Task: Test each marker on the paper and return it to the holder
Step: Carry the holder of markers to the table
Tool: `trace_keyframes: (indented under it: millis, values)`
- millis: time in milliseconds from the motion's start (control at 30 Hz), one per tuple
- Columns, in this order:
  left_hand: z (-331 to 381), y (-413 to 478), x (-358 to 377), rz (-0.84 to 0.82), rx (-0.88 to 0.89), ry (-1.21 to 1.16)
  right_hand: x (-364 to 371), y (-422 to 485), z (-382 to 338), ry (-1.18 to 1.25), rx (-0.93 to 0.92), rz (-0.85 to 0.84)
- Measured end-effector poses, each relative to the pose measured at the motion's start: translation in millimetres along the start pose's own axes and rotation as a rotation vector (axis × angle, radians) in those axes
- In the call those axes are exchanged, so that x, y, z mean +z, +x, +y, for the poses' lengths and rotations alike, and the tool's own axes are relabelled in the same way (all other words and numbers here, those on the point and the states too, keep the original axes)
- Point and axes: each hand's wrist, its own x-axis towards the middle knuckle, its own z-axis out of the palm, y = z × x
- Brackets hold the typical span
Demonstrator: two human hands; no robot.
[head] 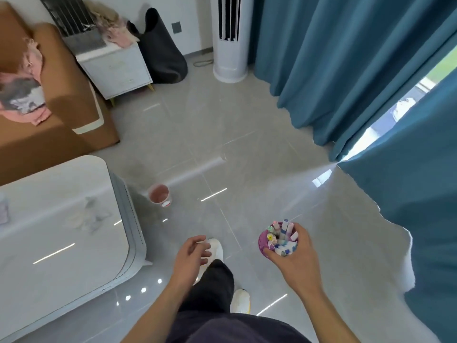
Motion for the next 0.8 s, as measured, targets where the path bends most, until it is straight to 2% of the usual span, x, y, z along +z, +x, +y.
trace_keyframes:
  millis: [200, 433, 800]
  values:
    - [51.0, 86.4, 1.2, 0.020, -0.012, -0.005, 28.8, 94.4, -33.3, -0.014, 0.022, -0.037]
    - [127.2, 185.1, -11.9, 0.058, -0.041, -0.067, 62.2, 201.8, -104.3, -0.023, 0.027, -0.062]
    - [223.3, 305.8, -57.9, 0.168, -0.058, -0.168, 126.7, 363.2, -221.0, -0.038, -0.103, -0.155]
